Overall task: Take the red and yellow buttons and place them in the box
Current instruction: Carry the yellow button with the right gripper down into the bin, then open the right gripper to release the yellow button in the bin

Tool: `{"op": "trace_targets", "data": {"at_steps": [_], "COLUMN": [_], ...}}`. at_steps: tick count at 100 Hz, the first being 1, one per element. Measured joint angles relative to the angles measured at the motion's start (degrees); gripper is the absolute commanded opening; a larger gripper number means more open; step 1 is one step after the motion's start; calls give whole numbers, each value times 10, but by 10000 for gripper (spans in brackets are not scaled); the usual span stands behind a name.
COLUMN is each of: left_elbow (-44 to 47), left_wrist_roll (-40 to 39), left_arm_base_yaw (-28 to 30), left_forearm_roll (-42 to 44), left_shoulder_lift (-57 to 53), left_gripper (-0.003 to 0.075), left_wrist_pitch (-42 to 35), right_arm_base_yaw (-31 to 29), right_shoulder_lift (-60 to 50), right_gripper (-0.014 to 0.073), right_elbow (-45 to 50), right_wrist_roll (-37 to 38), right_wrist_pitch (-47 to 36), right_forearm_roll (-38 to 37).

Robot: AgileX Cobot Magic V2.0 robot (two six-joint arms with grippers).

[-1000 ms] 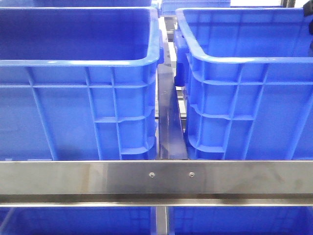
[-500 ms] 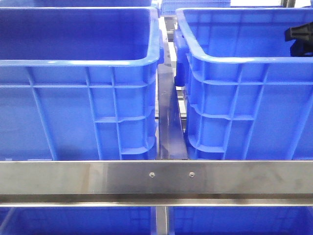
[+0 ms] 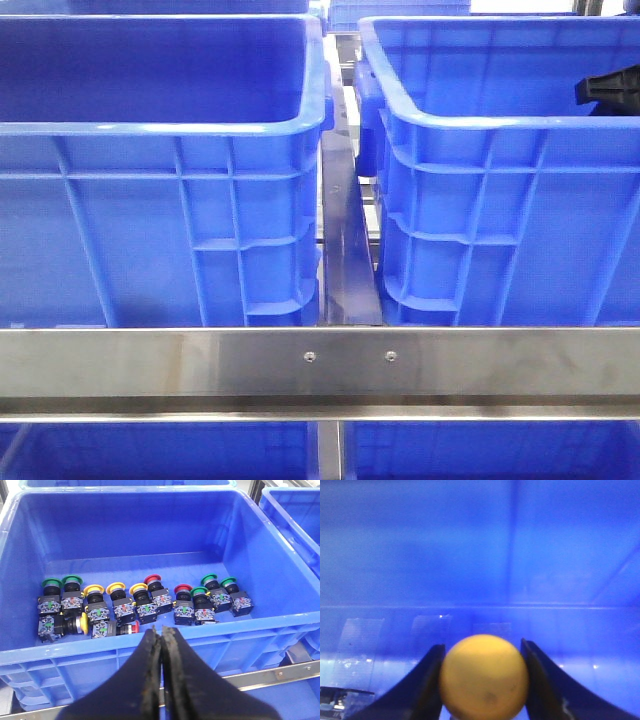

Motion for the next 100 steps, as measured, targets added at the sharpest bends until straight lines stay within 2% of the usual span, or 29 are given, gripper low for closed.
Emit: {"op": "trace_targets", "data": {"at_steps": [10,19,53,78,100], "left_elbow": [0,0,0,0,0], "left_wrist_roll": [0,0,0,0,0], "left_arm_base_yaw": [0,0,0,0,0], "left_forearm_roll": [-1,-1,-3,-4,-4], "left_shoulder_lift": [0,0,0,0,0], "left_gripper": [-19,-19,-19,-19,-19], "left_wrist_pitch": [0,0,0,0,0], "right_arm_base_yaw": [0,0,0,0,0], "right_shoulder_lift": [4,5,-43,-174,-325], "right_gripper": [540,575,573,573,573], "right_elbow": [0,0,25,89,186], "right_wrist_roll": [0,0,0,0,0], "right_wrist_pitch": [0,-1,-17,-21,-21], "right_forearm_roll": [0,0,0,0,0]}}
